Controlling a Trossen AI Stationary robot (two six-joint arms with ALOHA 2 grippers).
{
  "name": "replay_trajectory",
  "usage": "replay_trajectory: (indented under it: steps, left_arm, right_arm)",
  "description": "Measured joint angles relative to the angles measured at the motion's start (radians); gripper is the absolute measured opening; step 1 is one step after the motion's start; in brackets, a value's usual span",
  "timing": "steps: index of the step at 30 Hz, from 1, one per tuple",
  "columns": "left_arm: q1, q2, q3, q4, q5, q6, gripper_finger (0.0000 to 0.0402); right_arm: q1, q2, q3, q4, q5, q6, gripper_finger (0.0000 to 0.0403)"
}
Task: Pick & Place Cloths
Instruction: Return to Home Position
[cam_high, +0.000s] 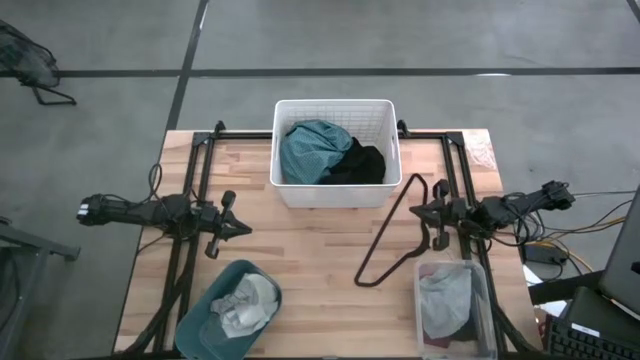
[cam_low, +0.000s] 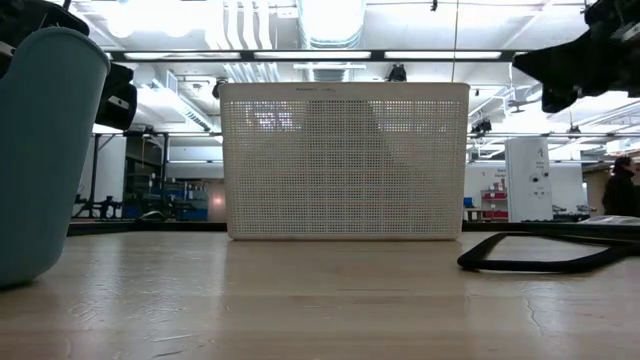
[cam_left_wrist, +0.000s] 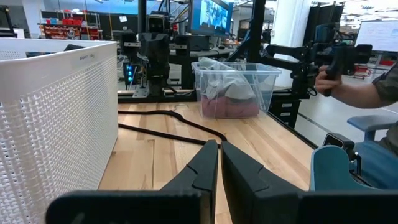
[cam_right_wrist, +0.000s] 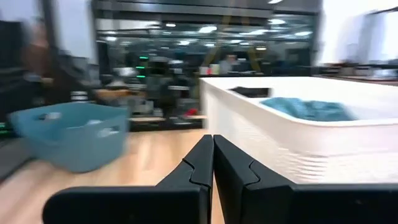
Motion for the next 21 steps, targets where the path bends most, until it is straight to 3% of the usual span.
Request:
replay_trajectory:
  steps: [5,21]
  left_arm:
    - [0.0,0.0,0.0,0.0,0.0,0.0,0.0026]
    - [0.0,0.0,0.0,-0.001,0.0,0.0,0.0026]
  right_arm:
    - [-0.001,0.0,0.0,-0.02,0.146,-0.025,0.0008]
    - [-0.001,0.0,0.0,-0.023,0.141,0.046,0.0008]
